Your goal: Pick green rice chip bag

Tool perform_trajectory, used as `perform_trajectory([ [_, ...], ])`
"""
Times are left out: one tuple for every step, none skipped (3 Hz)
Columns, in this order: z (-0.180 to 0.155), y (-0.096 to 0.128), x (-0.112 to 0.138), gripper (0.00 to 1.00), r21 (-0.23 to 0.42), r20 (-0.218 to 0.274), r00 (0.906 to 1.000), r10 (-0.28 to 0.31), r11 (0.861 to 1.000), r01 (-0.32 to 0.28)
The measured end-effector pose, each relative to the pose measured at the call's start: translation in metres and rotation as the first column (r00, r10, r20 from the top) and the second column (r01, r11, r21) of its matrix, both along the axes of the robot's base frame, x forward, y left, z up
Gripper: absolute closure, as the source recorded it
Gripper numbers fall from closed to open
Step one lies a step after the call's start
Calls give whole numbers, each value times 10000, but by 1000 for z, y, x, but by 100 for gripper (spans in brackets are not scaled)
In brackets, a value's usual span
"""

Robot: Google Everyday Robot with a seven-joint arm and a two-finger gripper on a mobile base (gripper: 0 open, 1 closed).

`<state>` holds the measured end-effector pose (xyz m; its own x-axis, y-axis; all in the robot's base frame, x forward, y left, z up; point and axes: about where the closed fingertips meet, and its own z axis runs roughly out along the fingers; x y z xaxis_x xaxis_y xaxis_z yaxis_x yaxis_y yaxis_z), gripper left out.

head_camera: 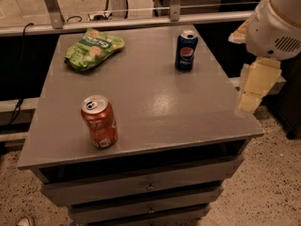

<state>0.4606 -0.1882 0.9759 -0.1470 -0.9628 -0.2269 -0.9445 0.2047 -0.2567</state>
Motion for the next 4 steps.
perform_trajectory([
  [-5, 59, 42, 0, 310, 426, 9888, 1431, 9890, -1445],
  [-12, 135, 82, 0, 608, 1018, 9482, 3009, 9495, -3079],
  [-13, 208, 106, 0, 1058, 1839, 8972, 4015, 8994, -4242],
  [-14, 208, 106, 0, 1059, 1840, 8971, 4016, 8993, -4243],
])
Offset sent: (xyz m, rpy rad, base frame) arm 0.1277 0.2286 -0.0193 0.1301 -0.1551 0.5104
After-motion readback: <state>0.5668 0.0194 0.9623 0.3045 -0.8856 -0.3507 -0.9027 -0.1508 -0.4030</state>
